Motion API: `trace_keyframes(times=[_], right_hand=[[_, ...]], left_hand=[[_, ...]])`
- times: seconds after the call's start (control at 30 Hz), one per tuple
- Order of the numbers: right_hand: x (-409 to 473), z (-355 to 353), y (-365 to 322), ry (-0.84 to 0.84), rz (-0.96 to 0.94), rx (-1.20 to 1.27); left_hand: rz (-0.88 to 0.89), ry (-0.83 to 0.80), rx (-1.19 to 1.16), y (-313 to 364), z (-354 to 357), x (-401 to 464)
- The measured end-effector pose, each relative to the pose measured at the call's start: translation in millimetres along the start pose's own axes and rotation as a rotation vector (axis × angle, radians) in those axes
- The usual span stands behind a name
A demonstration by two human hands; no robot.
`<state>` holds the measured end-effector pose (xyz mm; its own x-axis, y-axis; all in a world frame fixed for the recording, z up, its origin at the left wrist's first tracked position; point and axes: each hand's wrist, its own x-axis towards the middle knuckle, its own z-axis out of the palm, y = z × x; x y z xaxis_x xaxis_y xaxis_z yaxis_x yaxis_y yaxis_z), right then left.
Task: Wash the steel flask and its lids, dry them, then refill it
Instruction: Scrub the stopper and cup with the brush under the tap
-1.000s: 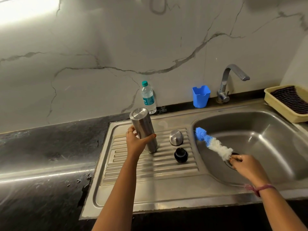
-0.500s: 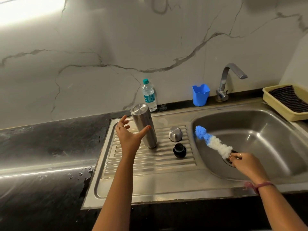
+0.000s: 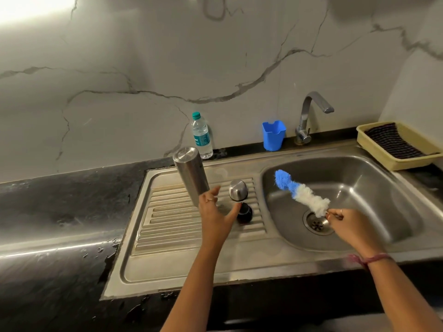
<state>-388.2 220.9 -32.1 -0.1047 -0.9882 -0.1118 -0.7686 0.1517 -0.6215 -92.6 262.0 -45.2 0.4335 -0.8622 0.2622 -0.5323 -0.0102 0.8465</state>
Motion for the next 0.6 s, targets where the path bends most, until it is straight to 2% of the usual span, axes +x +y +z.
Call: trace_keyframes(times=[0.13, 0.23, 0.6], right_hand=[[-0.3, -13.0, -5.1, 0.028, -0.056, -0.165], [-2.7, -19.7, -10.4, 0.107, -0.104, -0.190], [-2.0, -21.7, -11.3, 0.225, -0.201, -0.209]], left_hand=[[-0.089, -0.179, 0.105, -10.4, 26.6, -10.5], [-0.158, -0.266, 0.178, -14.9, 39.1, -13.6], [-0.279, -0.280, 0.355, -23.8, 56.1, -12.3]])
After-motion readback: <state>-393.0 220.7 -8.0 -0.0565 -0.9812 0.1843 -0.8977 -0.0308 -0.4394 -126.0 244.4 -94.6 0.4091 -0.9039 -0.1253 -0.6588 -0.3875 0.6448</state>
